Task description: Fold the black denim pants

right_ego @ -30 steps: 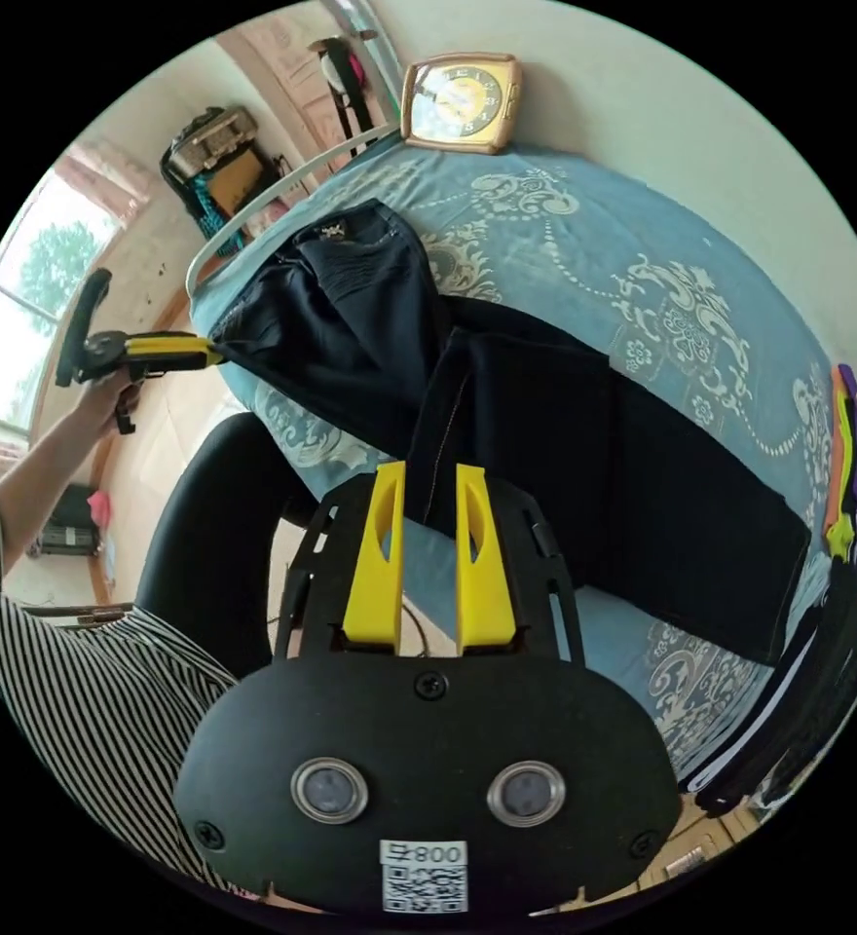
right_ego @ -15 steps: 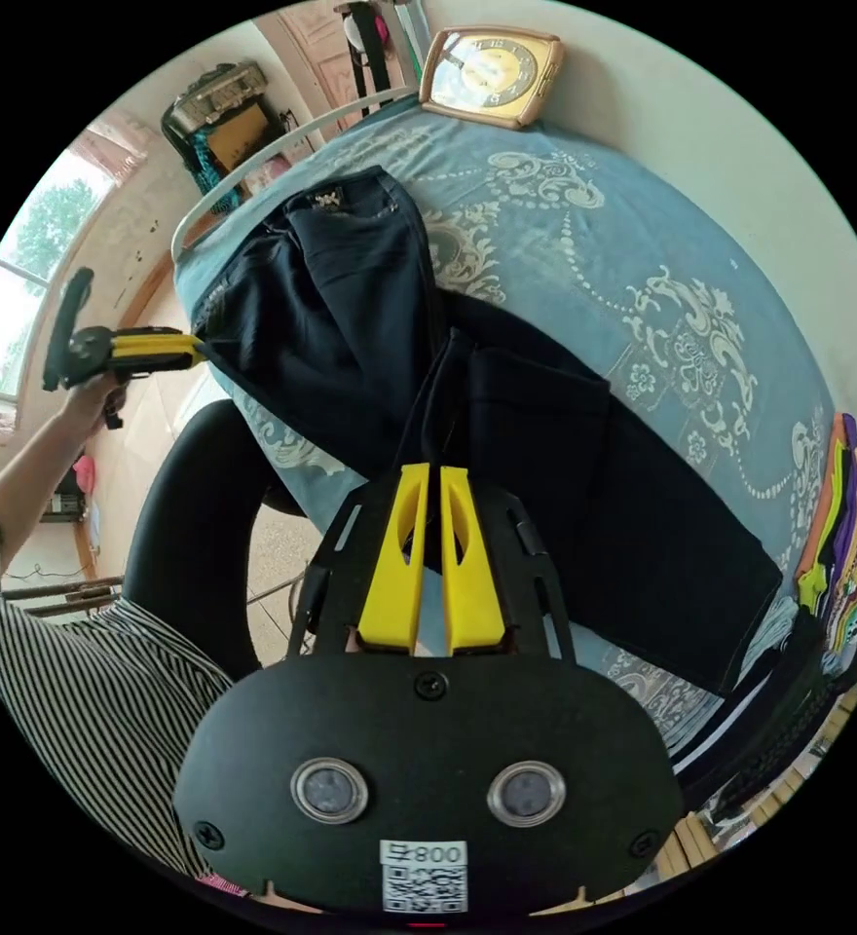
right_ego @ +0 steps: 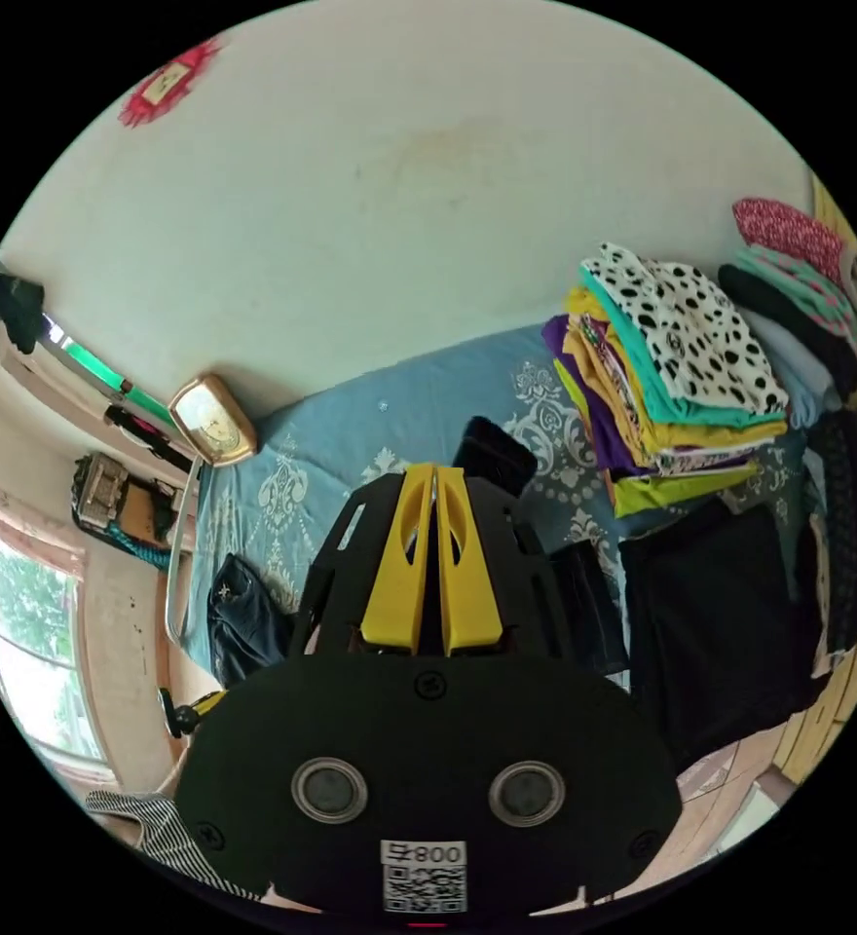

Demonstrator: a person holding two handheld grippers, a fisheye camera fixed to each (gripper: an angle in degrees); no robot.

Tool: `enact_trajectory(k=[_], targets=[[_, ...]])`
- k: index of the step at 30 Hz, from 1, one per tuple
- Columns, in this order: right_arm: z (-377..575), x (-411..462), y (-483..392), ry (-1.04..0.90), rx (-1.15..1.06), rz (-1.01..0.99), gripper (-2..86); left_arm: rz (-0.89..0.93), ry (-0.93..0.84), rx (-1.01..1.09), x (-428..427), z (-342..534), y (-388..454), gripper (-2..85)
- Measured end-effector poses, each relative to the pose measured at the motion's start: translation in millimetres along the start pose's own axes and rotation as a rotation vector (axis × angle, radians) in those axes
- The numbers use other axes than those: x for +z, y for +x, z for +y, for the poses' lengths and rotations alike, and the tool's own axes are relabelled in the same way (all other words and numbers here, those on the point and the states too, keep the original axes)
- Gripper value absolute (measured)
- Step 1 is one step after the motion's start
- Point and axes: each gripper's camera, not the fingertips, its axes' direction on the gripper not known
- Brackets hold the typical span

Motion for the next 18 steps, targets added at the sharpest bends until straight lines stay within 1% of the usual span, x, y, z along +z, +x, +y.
enact_trajectory(k=[2,3,5,7,9,13,15,18], targets=[[31.4,28.2,33.9,-0.078,0.008,-0.062,3.8,0.002,-0.015,-0.001,5.9,-3.5,-2.5,1.9],[41.0,37.0,40.5,-0.111,0.01,-0.062,4.2,0.017,-0.035,0.007,10.3,-5.8,-4.2,2.2],[81.4,71.8,64.6,-0.227,0.023,-0.109,5.4,0.038,-0.061,0.006,13.0,-8.2,-8.1,2.9],[103.9,92.9,84.2,-0.296,0.071,-0.172,6.1,0.044,-0.009,-0.001,4.9,-7.7,-10.9,3.8],[115.5,104.3,102.8,-0.302,0.122,-0.239,6.4,0.076,0.085,-0.029,-9.4,-9.7,-14.9,4.8],[97.7,113.4,127.1,-0.272,0.155,-0.269,7.3,0.159,0.235,-0.063,-23.2,-31.6,-27.4,5.6],[79.5,111.4,126.0,-0.244,0.117,-0.243,7.5,0.248,0.32,-0.098,-27.2,-55.5,-40.0,6.4],[46.2,116.1,117.3,-0.218,0.033,-0.137,8.4,0.254,0.348,-0.111,-16.0,-96.3,-50.0,8.6]])
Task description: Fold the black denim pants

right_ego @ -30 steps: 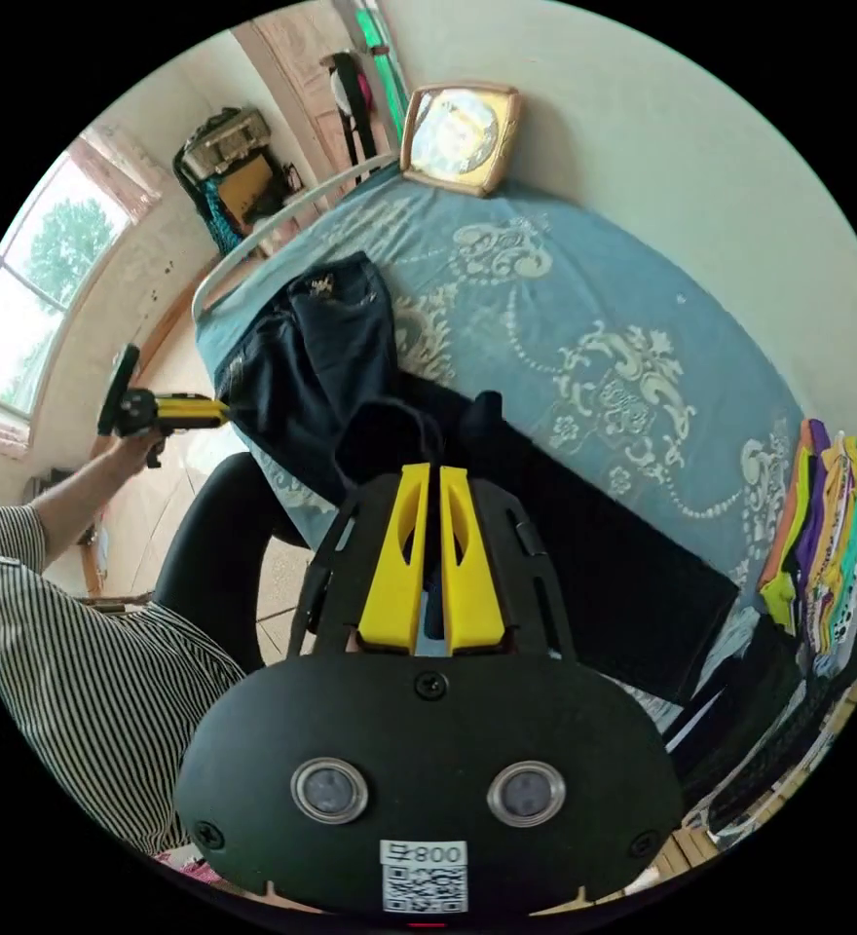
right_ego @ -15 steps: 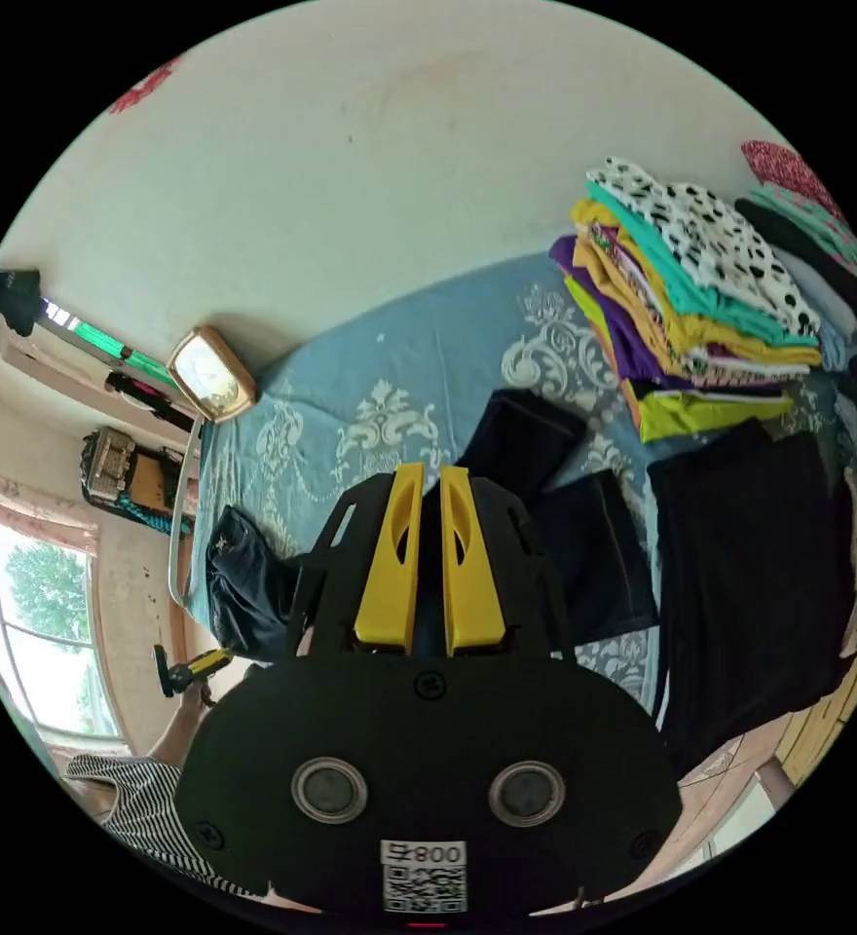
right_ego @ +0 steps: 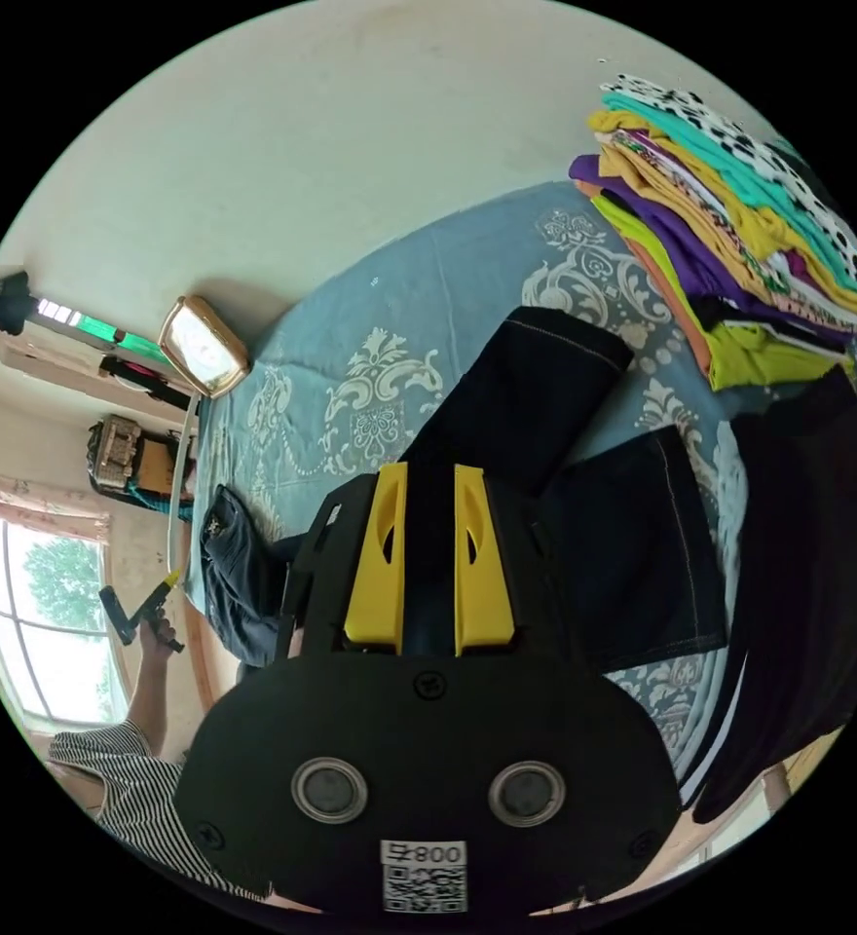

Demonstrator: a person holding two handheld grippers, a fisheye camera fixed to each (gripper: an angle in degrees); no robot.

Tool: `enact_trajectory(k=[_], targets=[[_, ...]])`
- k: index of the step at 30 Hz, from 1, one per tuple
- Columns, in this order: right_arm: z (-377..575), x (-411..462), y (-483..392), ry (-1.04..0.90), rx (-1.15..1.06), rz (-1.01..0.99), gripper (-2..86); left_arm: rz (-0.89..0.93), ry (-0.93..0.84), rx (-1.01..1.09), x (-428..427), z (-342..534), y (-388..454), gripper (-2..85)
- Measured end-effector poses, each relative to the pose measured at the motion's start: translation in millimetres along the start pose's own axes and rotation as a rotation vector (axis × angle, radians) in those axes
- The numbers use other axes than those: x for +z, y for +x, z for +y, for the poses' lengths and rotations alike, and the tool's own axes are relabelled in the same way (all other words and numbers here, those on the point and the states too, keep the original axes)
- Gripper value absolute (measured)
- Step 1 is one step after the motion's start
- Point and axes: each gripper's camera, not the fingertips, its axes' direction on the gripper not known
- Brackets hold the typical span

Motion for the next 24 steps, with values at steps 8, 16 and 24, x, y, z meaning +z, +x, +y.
enact_trajectory(k=[8,16,24], targets=[[-82.2,58.7,-6.1,-0.1,-0.052,0.283,10.6,-0.142,-0.205,-0.235,129.9,-84.9,-35.9,12.5],[-84.5,111.3,26.2,-0.2,-0.058,0.44,4.0,-0.432,-0.281,-0.08,187.8,-84.4,-23.6,4.4],[-64.3,41.3,67.1,-0.026,-0.034,0.102,0.9,-0.174,0.009,-0.199,144.3,-39.5,-64.3,2.3]])
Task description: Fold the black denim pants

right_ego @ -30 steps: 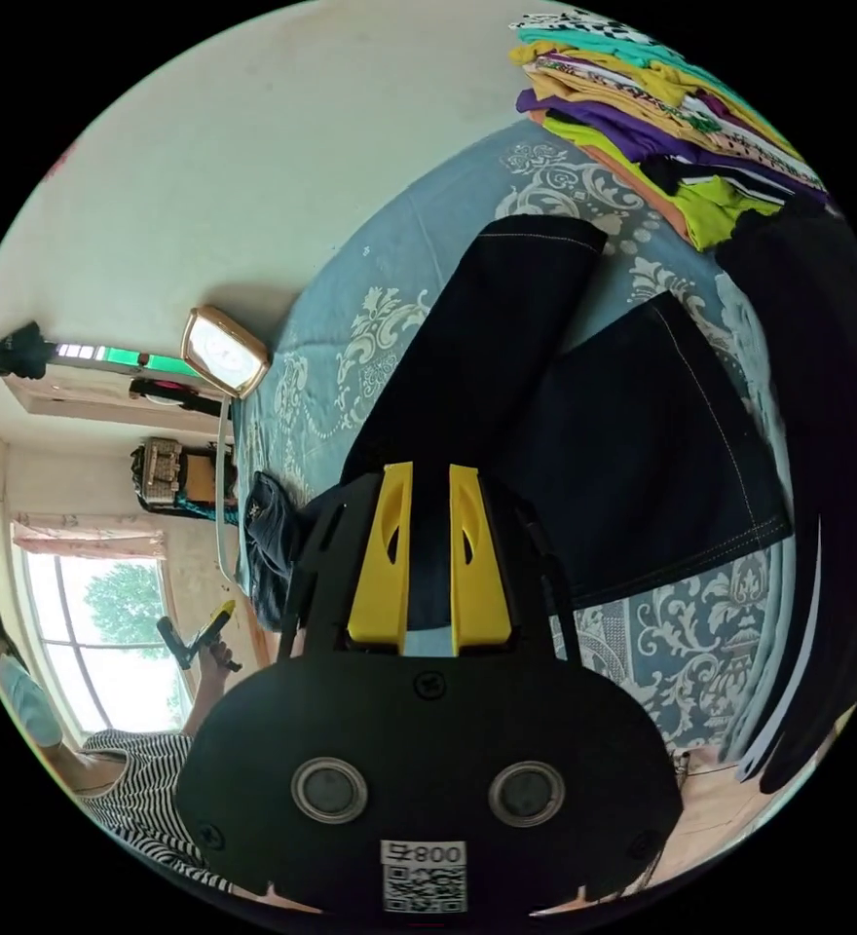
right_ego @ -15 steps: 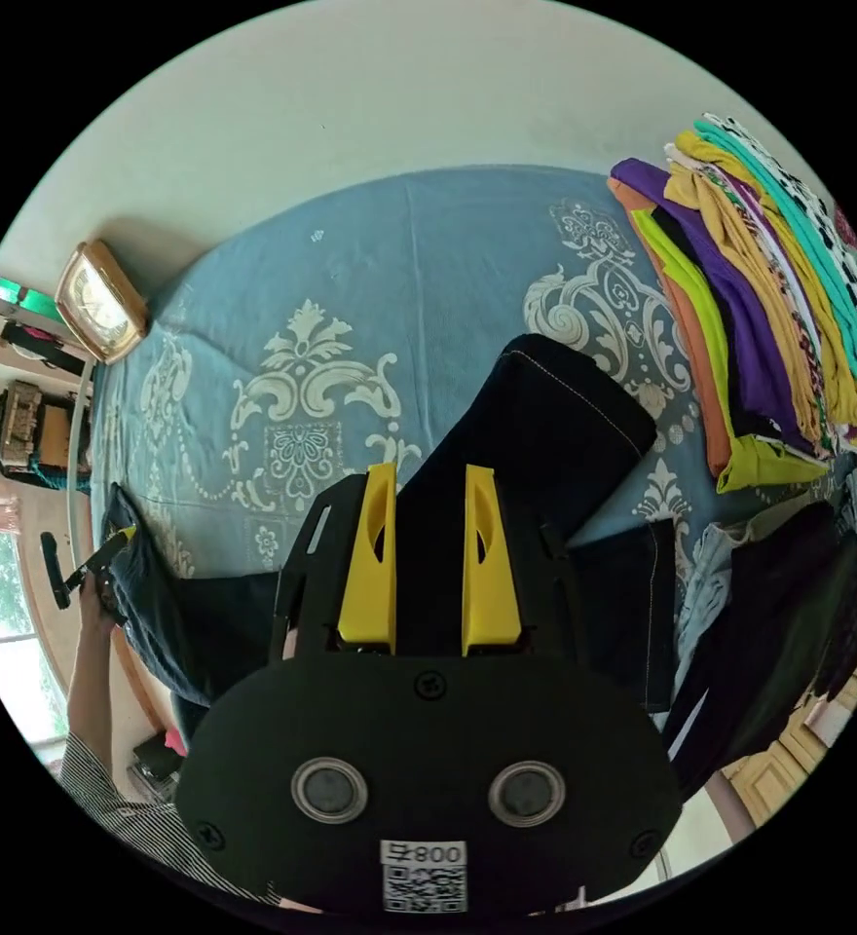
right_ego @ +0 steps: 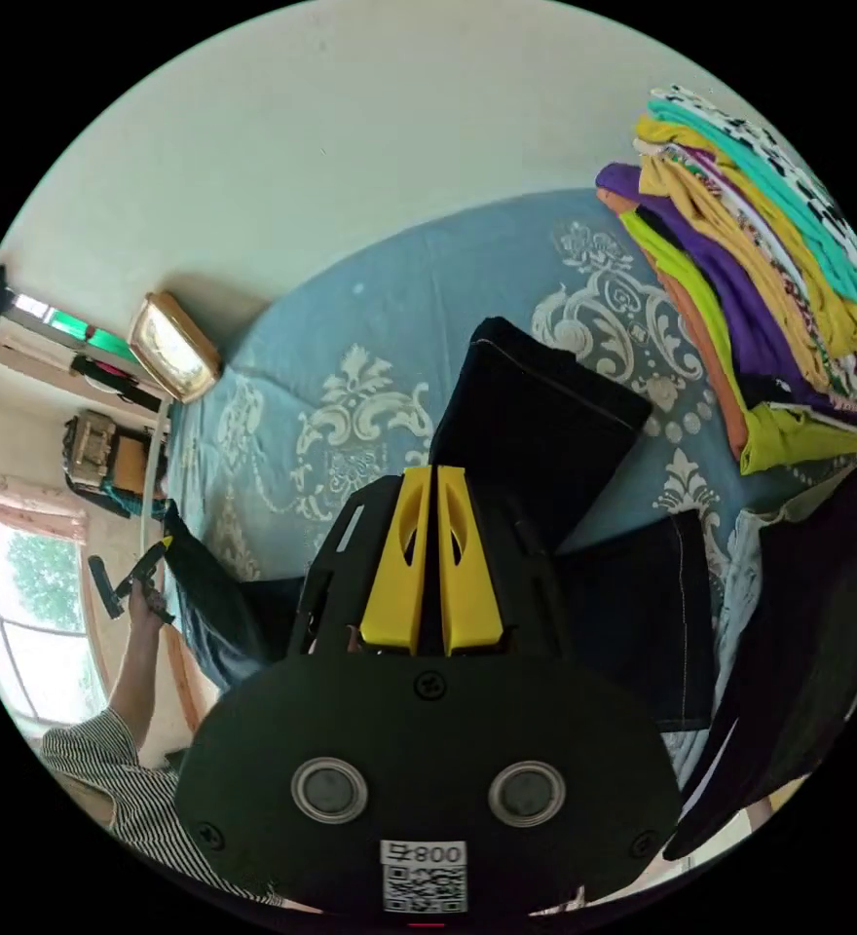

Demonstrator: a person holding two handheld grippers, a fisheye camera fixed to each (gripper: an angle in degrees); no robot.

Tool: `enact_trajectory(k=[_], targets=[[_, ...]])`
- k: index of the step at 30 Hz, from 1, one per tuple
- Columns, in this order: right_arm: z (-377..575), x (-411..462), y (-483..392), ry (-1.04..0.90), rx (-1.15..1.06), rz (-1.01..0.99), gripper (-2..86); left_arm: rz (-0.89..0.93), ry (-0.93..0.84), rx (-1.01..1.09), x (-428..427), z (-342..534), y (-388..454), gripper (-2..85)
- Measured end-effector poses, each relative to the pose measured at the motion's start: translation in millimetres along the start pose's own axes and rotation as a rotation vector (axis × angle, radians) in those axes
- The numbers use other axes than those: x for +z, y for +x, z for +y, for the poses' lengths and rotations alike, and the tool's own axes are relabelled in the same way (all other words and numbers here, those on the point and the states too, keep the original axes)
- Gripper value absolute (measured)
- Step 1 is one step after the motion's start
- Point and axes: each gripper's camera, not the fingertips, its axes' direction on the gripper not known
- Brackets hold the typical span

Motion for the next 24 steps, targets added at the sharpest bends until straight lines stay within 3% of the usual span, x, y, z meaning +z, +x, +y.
enact_trajectory(k=[5,7,10,11,13,18,24], targets=[[-6.4,-84.9,28.4,0.291,0.057,-0.176,1.2,-0.003,0.226,-0.056,-44.2,-6.6,-32.4,3.0],[-25.1,-89.3,37.5,0.312,0.097,-0.211,1.6,-0.013,0.239,-0.136,-38.6,-22.5,-52.1,3.6],[-43.6,-74.4,55.3,0.286,0.178,-0.346,2.7,0.096,0.23,-0.414,-11.6,-25.3,-93.1,4.1],[-44.0,-66.1,58.4,0.25,0.18,-0.295,3.3,0.114,0.213,-0.445,-0.5,-18.4,-103.5,4.1],[-36.5,-51.7,67.5,0.174,0.205,-0.207,4.2,0.087,0.227,-0.42,9.3,1.2,-111.7,4.3],[37.4,-24.7,96.7,0.055,0.104,-0.2,5.2,0.133,0.093,-0.282,25.6,96.2,-143.6,6.4],[173.1,-25.9,151.7,0.002,0.219,-0.088,5.8,-0.073,-0.028,-0.45,11.4,241.1,-201.1,7.7]])
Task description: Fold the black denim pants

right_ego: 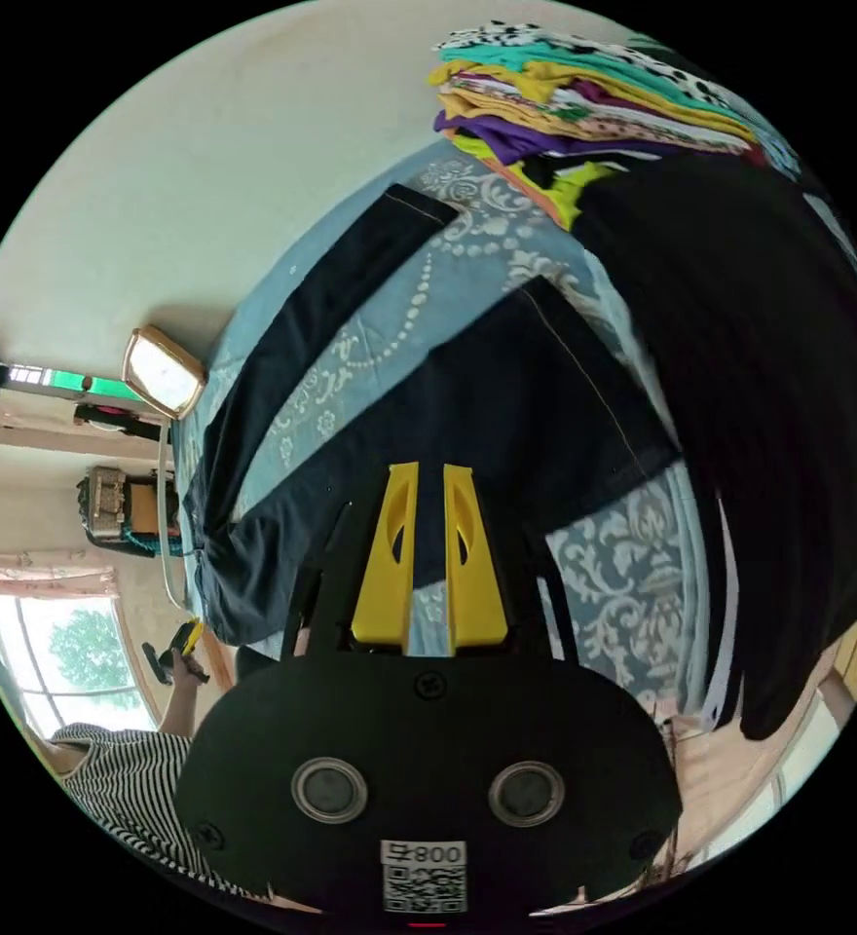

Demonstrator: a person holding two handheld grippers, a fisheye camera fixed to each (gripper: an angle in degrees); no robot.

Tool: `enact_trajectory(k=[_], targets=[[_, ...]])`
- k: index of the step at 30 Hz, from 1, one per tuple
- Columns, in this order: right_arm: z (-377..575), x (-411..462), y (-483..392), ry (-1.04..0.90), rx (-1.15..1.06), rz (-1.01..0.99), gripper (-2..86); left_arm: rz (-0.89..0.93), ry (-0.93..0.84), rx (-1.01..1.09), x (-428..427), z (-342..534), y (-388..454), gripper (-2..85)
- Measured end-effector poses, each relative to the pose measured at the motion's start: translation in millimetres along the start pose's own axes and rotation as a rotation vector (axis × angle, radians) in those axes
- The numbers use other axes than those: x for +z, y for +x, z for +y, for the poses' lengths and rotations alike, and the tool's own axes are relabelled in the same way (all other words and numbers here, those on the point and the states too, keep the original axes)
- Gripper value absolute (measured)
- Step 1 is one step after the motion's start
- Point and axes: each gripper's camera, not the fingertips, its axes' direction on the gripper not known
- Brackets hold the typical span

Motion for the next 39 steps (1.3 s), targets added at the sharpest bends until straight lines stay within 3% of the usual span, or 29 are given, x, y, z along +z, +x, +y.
enact_trajectory(k=[3,14,28,33,39], targets=[[40.1,-5.7,37.0,0.014,0.102,0.111,7.0,0.012,-0.029,-0.173,8.5,44.2,-49.0,9.0],[58.2,15.0,115.8,0.044,0.364,0.008,6.1,0.302,-0.088,-0.463,95.6,100.6,-103.8,9.5],[75.7,24.9,148.9,0.036,0.388,-0.056,7.1,0.359,-0.016,-0.412,138.1,132.5,-133.8,9.9],[84.7,28.5,158.6,0.054,0.399,-0.095,7.9,0.55,0.03,-0.47,161.4,152.1,-158.8,10.9],[97.1,29.7,169.6,0.059,0.4,-0.114,8.1,0.644,0.07,-0.511,183.8,171.8,-172.1,12.0]])
